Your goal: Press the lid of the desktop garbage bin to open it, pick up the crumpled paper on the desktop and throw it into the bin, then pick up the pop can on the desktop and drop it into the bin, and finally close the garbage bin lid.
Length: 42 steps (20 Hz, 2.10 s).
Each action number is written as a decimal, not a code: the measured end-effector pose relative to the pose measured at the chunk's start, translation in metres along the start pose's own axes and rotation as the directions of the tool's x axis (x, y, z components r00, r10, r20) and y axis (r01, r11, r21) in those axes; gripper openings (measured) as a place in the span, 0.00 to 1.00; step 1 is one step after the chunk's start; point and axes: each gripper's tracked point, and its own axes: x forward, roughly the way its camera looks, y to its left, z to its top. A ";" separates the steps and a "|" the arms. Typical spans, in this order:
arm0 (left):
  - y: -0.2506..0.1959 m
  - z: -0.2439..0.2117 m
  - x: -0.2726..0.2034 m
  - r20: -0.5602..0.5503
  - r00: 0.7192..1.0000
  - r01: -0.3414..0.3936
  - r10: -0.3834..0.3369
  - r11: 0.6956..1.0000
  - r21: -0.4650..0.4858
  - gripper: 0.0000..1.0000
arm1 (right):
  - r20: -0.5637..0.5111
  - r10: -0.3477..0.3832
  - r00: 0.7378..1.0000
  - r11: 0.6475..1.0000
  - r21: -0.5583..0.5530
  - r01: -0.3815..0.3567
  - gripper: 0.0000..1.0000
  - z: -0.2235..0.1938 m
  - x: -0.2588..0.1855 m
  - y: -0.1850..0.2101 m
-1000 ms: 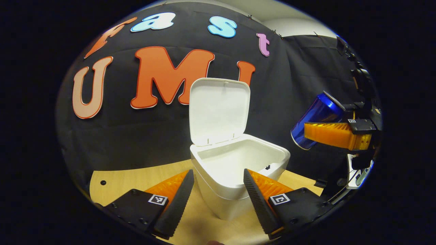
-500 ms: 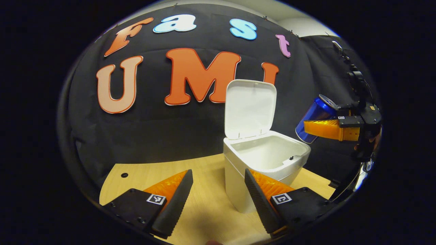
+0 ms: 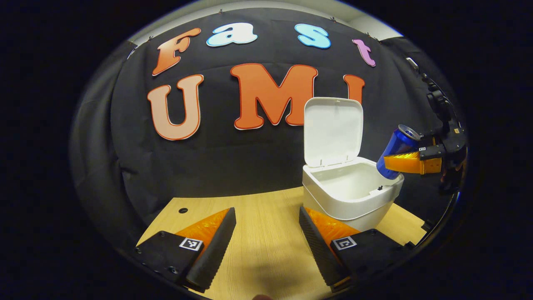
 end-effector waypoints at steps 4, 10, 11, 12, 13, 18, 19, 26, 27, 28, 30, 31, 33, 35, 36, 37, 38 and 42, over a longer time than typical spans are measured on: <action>0.004 -0.010 -0.012 -0.024 0.998 -0.052 0.052 0.999 -0.015 0.95 | -0.014 0.034 0.999 0.999 0.001 -0.034 0.83 -0.007 0.007 0.001; 0.022 -0.015 -0.021 -0.032 0.996 -0.082 0.082 0.996 -0.023 0.97 | 0.017 0.023 1.000 1.000 -0.005 -0.023 0.83 0.011 0.010 -0.003; 0.025 -0.012 -0.021 -0.025 0.996 -0.083 0.082 0.996 -0.024 0.97 | 0.028 0.018 0.999 1.000 -0.005 -0.018 0.81 0.019 0.011 -0.003; 0.030 -0.010 -0.021 -0.017 0.996 -0.085 0.085 0.996 -0.024 0.97 | 0.043 0.012 0.999 1.000 -0.007 -0.011 0.81 0.028 0.012 -0.004; 0.035 -0.008 -0.023 -0.011 0.996 -0.090 0.090 0.996 -0.025 0.97 | 0.058 0.003 0.998 1.000 -0.013 -0.002 0.83 0.038 0.014 -0.005; 0.058 -0.007 -0.024 -0.001 0.994 -0.107 0.107 0.993 -0.053 0.97 | 0.120 -0.028 0.992 0.999 -0.033 0.032 0.83 0.082 0.022 -0.006; 0.064 -0.008 -0.025 -0.002 0.994 -0.112 0.112 0.992 -0.055 0.97 | 0.127 -0.031 0.991 0.999 -0.029 0.035 0.83 0.090 0.026 -0.003; 0.102 -0.016 -0.030 -0.007 0.986 -0.167 0.167 0.982 -0.086 0.97 | 0.247 -0.064 0.967 0.995 -0.063 0.082 0.83 0.162 0.043 0.004; 0.107 -0.016 -0.032 -0.007 0.984 -0.178 0.178 0.980 -0.088 0.97 | 0.259 -0.069 0.963 0.993 -0.071 0.091 0.82 0.171 0.047 0.003; 0.113 -0.017 -0.034 -0.006 0.982 -0.188 0.188 0.978 -0.091 0.97 | 0.268 -0.074 0.961 0.992 -0.078 0.098 0.82 0.177 0.050 0.002; 0.122 -0.018 -0.034 -0.006 0.978 -0.208 0.208 0.974 -0.096 0.97 | 0.284 -0.084 0.955 0.990 -0.084 0.112 0.82 0.190 0.056 -0.002; 0.127 -0.019 -0.035 -0.005 0.975 -0.221 0.222 0.971 -0.095 0.97 | 0.289 -0.088 0.953 0.990 -0.083 0.117 0.81 0.195 0.060 -0.004; 0.137 -0.017 -0.037 0.000 0.969 -0.245 0.247 0.964 -0.099 0.97 | 0.287 -0.103 0.952 0.989 -0.071 0.128 0.82 0.201 0.068 -0.011; 0.144 -0.018 -0.038 -0.003 0.964 -0.265 0.266 0.959 -0.102 0.97 | 0.286 -0.118 0.951 0.989 -0.056 0.140 0.82 0.206 0.077 -0.020; 0.148 -0.020 -0.039 -0.005 0.961 -0.276 0.277 0.956 -0.103 0.97 | 0.284 -0.130 0.950 0.988 -0.047 0.150 0.82 0.209 0.081 -0.027; 0.150 -0.019 -0.040 -0.005 0.959 -0.281 0.282 0.954 -0.105 0.97 | 0.286 -0.137 0.948 0.987 -0.039 0.154 0.82 0.213 0.086 -0.031; 0.152 -0.020 -0.039 -0.008 0.958 -0.286 0.287 0.952 -0.107 0.97 | 0.291 -0.144 0.946 0.987 -0.032 0.160 0.82 0.217 0.090 -0.035; 0.152 -0.020 -0.036 -0.015 0.958 -0.285 0.285 0.953 -0.100 0.97 | 0.252 -0.163 0.954 0.985 -0.021 0.174 0.82 0.211 0.108 -0.046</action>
